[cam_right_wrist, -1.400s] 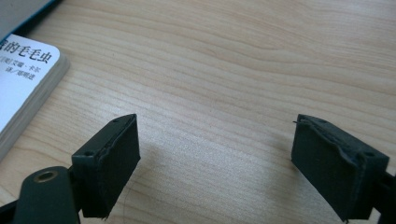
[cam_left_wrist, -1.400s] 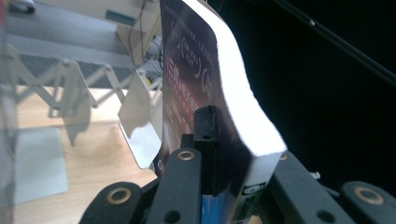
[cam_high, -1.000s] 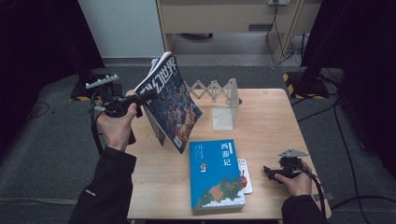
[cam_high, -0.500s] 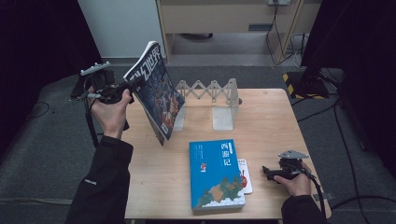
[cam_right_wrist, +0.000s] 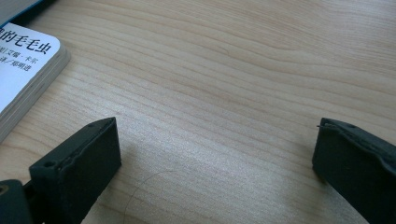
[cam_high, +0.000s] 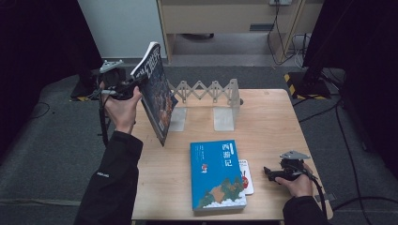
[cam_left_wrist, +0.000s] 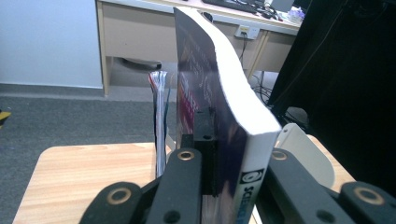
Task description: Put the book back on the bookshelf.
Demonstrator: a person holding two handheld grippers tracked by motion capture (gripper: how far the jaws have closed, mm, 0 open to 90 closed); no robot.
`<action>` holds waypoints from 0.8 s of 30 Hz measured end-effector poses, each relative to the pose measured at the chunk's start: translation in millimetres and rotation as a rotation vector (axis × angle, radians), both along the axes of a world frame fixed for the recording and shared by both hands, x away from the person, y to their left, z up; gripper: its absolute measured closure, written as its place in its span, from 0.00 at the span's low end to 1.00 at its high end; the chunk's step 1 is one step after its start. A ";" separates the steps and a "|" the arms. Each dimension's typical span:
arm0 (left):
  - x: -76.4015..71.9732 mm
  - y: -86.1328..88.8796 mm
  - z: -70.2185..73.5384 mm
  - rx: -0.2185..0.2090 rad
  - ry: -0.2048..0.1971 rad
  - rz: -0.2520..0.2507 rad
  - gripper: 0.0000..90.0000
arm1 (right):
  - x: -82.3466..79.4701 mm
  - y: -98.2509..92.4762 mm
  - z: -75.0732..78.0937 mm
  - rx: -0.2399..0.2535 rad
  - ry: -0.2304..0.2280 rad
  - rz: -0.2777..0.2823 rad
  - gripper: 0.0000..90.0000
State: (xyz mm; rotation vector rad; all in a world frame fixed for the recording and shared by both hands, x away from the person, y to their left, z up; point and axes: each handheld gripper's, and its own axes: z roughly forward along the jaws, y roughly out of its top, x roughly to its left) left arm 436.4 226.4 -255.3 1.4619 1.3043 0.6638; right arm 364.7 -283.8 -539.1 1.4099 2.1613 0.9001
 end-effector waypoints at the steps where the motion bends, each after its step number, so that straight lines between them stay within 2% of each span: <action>1: 0.0 0.0 0.0 0.000 0.000 0.000 0.91 | 0.0 0.0 0.0 0.000 0.000 0.000 0.01; 6: 6.8 -9.4 -10.0 0.005 -0.007 0.004 0.91 | 0.1 -0.1 0.0 0.000 0.000 0.001 0.01; 7: 8.4 -14.2 -12.7 0.023 -0.006 0.008 0.91 | 0.1 -0.1 0.0 0.000 0.000 0.001 0.01; 9: 8.9 -16.2 -13.7 0.032 -0.006 0.012 0.91 | 0.1 -0.1 0.0 -0.001 0.000 0.001 0.01; 10: 10.6 -21.6 -16.9 0.054 -0.006 0.022 0.91 | 0.2 -0.1 0.0 -0.001 -0.001 0.001 0.01; 15: 14.7 -33.2 -24.8 0.091 -0.008 0.040 0.91 | 0.2 -0.2 -0.1 -0.001 -0.002 0.001 0.01; 22: 19.7 -39.0 -36.7 0.086 0.002 0.045 0.91 | 0.5 -0.3 -0.1 -0.002 -0.003 0.003 0.01; 24: 21.3 -41.5 -40.9 0.099 0.015 0.041 0.91 | 0.6 -0.1 0.0 -0.002 -0.002 0.001 0.01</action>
